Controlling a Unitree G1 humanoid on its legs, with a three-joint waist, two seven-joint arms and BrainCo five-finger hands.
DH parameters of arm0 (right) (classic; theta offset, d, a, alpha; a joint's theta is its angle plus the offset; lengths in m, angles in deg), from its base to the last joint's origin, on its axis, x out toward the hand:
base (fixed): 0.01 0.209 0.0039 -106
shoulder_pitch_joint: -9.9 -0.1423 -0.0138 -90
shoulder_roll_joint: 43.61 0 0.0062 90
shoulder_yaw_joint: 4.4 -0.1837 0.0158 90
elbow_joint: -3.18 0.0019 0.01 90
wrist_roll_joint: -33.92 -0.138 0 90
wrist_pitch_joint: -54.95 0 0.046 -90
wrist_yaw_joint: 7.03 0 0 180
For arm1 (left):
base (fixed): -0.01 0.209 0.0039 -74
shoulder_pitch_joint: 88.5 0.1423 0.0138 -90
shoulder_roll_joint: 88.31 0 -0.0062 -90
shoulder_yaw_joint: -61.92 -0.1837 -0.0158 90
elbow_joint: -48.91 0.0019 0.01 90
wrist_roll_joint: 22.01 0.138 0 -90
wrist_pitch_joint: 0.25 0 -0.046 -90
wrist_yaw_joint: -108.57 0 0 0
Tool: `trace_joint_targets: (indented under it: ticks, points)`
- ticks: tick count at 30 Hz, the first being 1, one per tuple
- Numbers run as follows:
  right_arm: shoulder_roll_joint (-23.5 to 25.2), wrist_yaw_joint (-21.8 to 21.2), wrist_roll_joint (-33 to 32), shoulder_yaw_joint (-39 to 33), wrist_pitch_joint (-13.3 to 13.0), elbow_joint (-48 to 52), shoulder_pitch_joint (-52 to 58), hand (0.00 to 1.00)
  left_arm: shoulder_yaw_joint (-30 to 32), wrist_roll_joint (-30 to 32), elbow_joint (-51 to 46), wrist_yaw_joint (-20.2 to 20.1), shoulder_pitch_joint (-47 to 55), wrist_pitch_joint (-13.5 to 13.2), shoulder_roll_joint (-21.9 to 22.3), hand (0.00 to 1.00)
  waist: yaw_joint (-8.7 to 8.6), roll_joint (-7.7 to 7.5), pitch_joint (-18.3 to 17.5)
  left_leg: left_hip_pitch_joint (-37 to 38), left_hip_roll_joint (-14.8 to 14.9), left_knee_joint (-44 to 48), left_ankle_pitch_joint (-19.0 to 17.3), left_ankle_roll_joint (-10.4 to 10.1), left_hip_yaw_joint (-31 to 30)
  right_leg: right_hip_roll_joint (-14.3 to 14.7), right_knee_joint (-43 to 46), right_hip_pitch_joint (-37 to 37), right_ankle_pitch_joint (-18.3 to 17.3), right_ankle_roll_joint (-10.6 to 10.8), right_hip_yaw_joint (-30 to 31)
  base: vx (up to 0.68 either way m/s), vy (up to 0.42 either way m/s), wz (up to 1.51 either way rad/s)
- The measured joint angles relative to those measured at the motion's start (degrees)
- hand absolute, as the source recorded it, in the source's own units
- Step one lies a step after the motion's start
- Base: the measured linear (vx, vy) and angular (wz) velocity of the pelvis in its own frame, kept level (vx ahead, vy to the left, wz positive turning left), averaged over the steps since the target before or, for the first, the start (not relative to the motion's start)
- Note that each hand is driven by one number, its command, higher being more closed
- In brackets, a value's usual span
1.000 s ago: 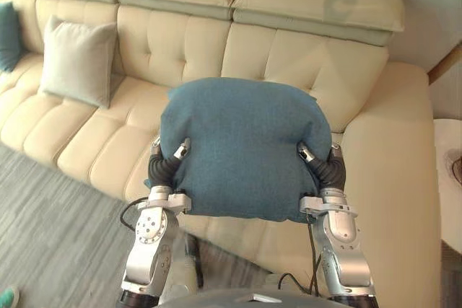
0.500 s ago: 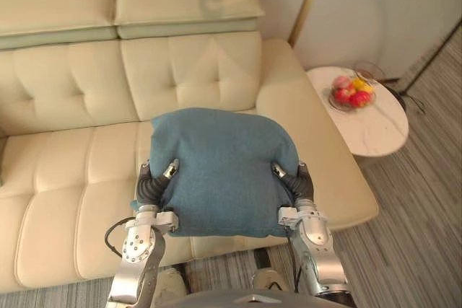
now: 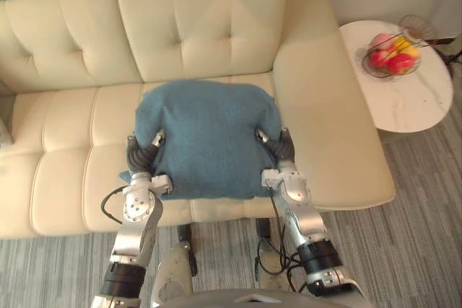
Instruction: Pick up cushions and gather them together orderly.
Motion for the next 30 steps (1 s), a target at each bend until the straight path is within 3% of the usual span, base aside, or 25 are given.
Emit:
trace_joint_targets:
  ticks: [6, 10, 16, 19, 20, 21, 26, 30]
  points:
    - [0.3, 11.0, 8.3, 0.9, 0.0, 0.1, -14.0, 1.00, 1.8, 2.7, 2.4, 8.2, -14.2, 0.0, -1.3, 1.00, 1.68, 1.25, 1.2, -3.6, 0.0, -6.3, 5.6, -0.6, -2.0, 0.3, 1.6, -5.6, 0.1, 0.2, -2.4, -0.05, -0.022, 0.20]
    - [0.2, 18.1, 15.3, -2.4, 0.0, 0.4, -30.2, 1.00, 1.7, 3.2, 11.3, 13.2, -35.1, -0.1, -7.4, 1.00, 2.38, 2.45, 4.1, -8.5, 0.0, -6.3, 7.8, -0.6, -4.5, 0.3, 2.8, -9.4, 0.3, 0.7, -4.2, -0.06, -0.007, 0.26]
    - [-1.0, 24.3, 19.9, -8.2, 0.0, 0.0, -45.4, 1.00, 0.6, 2.0, 22.4, 14.5, -59.8, -1.9, -11.8, 1.00, 2.61, 2.96, 8.3, -14.9, -0.7, -6.3, 10.6, -1.7, -6.9, -0.4, 2.8, -14.3, 1.0, 0.9, -6.2, -0.05, 0.001, 0.20]
    - [-0.8, 26.0, 19.9, -10.3, 0.4, -2.8, -49.9, 1.00, 0.4, 0.3, 27.7, 14.2, -66.8, -1.8, -12.4, 1.00, 2.41, 2.96, 8.4, -17.8, -0.8, -6.3, 11.2, -2.0, -7.0, -0.5, 3.1, -17.1, 1.0, 0.9, -6.9, -0.03, 0.002, 0.12]
    - [-0.9, 26.8, 19.8, -11.3, 1.0, -4.2, -51.5, 0.00, 0.3, -0.1, 29.2, 13.6, -69.3, -1.8, -12.5, 1.00, 2.26, 2.95, 8.5, -19.2, -0.8, -6.3, 11.9, -3.1, -7.0, -0.7, 3.3, -18.3, 1.0, 0.9, -7.0, -0.01, -0.007, 0.10]
    - [-0.9, 27.1, 19.8, -11.8, 1.1, -4.7, -52.3, 0.00, 0.3, -0.3, 29.8, 13.2, -70.5, -1.7, -12.5, 0.00, 2.21, 2.92, 8.6, -20.0, -0.8, -6.3, 12.7, -4.0, -7.0, -0.9, 3.6, -19.3, 1.0, 0.9, -7.0, -0.01, -0.016, 0.10]
    - [-1.2, 28.4, 18.9, -15.0, 2.5, -10.4, -56.7, 0.00, 1.8, -0.4, 33.2, 12.0, -73.8, -0.8, -11.8, 0.00, 2.14, 2.91, 9.0, -24.3, -0.5, -6.3, 15.0, -4.3, -6.0, -0.8, 4.8, -24.0, 0.9, 0.8, -7.1, 0.00, -0.006, 0.00]
    - [-4.8, 26.5, 15.0, -15.4, 4.7, -14.2, -59.3, 0.00, 2.8, -0.6, 34.0, 9.3, -73.9, -0.4, -9.8, 0.00, 2.25, 2.87, 9.0, -27.2, 0.2, -6.3, 15.5, -3.7, -5.2, -0.3, 6.7, -27.7, 0.6, 0.3, -7.1, 0.00, 0.001, -0.04]
